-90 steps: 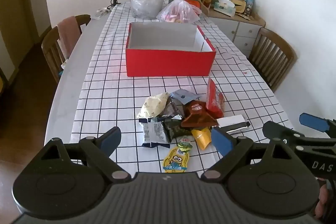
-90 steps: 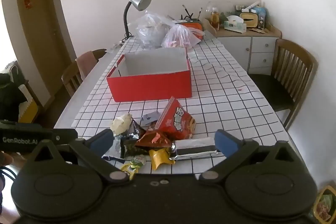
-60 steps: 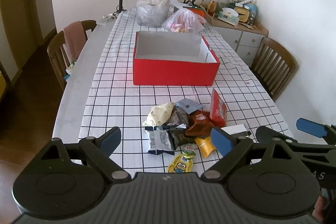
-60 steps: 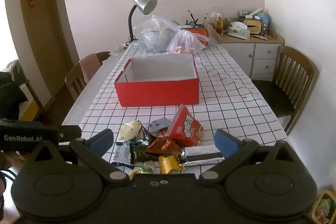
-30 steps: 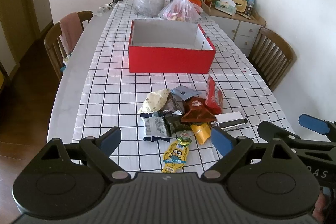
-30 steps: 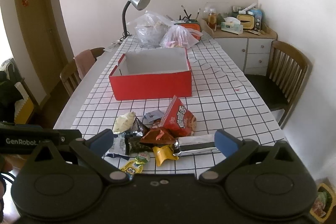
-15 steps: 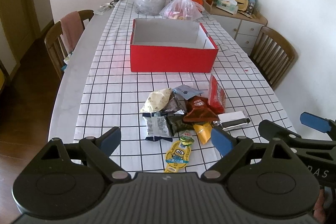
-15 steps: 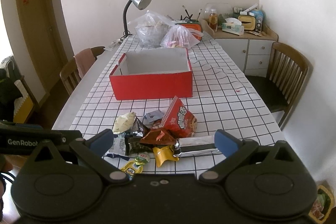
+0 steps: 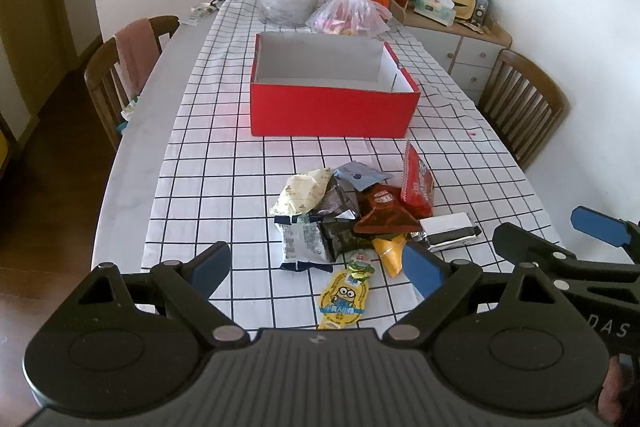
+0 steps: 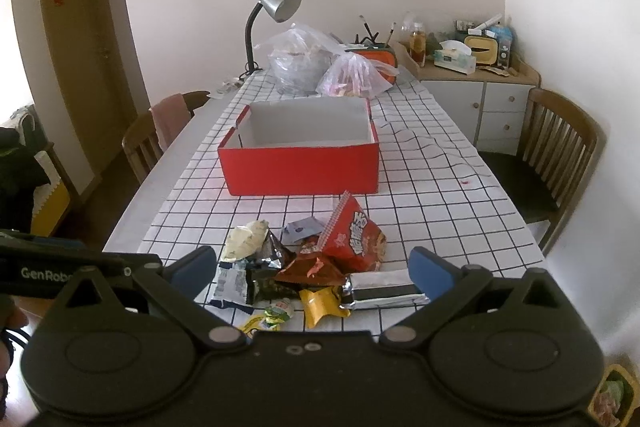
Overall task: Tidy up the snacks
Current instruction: 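Grasp the cream bun bag with the left tool while the right tool grasps the silver bar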
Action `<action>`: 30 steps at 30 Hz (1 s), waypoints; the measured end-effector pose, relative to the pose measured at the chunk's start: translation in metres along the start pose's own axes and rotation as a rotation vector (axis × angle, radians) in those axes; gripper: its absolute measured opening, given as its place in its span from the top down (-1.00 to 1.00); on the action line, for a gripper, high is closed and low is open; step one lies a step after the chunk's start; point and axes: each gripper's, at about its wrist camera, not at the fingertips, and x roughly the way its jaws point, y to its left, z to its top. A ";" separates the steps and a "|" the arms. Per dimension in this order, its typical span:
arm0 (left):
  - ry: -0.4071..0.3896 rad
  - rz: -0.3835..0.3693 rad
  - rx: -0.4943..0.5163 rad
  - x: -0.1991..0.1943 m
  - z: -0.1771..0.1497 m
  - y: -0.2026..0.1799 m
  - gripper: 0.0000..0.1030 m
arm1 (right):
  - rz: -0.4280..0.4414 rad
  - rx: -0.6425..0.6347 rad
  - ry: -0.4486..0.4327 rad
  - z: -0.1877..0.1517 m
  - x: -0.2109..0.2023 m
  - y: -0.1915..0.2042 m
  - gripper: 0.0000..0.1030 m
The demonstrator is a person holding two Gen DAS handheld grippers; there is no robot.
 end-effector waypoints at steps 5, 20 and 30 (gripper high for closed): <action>0.006 -0.005 -0.007 0.011 0.005 -0.001 -0.81 | -0.014 0.008 -0.002 0.001 0.005 -0.007 -0.99; 0.076 0.042 -0.078 0.078 0.023 0.016 -0.80 | -0.039 -0.014 0.114 -0.010 0.075 -0.052 -0.85; 0.151 0.054 -0.074 0.144 0.045 0.025 -0.80 | -0.045 -0.008 0.252 -0.019 0.135 -0.084 -0.80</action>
